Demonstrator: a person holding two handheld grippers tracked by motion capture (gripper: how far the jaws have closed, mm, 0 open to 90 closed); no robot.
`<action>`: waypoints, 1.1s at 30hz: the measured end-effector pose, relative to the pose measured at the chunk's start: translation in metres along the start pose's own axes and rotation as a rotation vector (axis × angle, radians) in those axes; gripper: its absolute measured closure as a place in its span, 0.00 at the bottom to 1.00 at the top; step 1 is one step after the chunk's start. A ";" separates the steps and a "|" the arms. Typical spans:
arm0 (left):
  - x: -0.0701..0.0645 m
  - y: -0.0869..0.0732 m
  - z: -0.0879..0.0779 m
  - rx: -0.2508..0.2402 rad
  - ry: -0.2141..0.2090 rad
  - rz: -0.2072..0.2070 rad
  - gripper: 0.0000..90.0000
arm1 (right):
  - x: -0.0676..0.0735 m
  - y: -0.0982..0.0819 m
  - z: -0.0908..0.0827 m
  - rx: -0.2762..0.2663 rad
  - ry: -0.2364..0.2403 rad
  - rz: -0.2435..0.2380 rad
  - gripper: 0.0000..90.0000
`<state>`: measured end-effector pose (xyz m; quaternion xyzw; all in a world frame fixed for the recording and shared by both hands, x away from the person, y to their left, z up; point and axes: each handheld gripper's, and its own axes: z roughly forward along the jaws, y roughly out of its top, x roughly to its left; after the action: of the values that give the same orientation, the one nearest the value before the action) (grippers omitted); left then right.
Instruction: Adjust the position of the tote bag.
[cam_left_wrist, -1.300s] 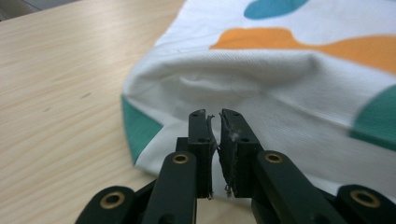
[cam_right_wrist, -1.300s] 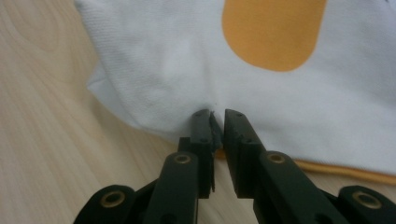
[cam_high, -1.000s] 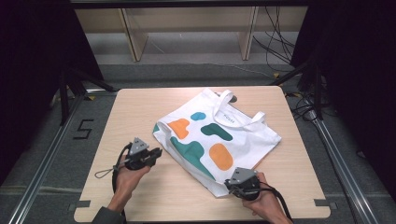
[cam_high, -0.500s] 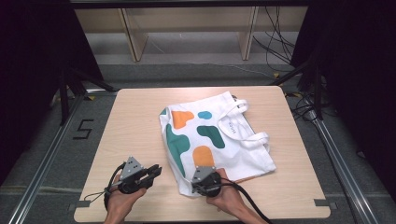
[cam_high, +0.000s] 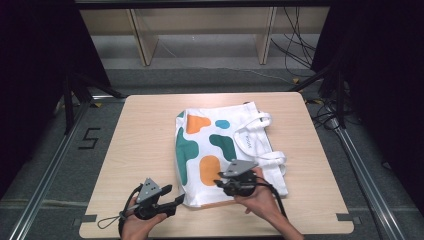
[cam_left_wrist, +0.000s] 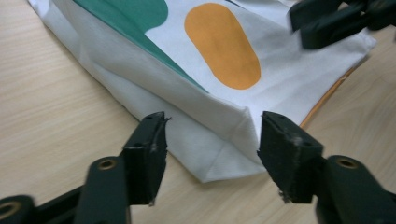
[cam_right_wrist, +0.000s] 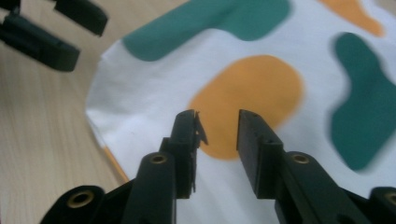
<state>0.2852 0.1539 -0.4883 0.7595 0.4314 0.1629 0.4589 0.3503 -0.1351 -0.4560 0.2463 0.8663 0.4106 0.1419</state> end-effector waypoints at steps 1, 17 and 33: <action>-0.005 0.000 0.002 0.002 0.016 0.011 0.39 | -0.005 -0.004 -0.008 -0.017 -0.015 0.026 0.70; -0.005 -0.001 0.037 0.083 0.086 0.113 0.69 | -0.068 -0.065 -0.095 -0.020 -0.339 0.185 0.46; 0.070 0.015 0.047 0.053 0.239 0.062 0.89 | -0.080 -0.089 -0.076 0.095 -0.192 0.217 0.44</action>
<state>0.3633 0.1815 -0.5106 0.7597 0.4633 0.2549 0.3785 0.3556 -0.2757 -0.4744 0.3830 0.8356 0.3567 0.1670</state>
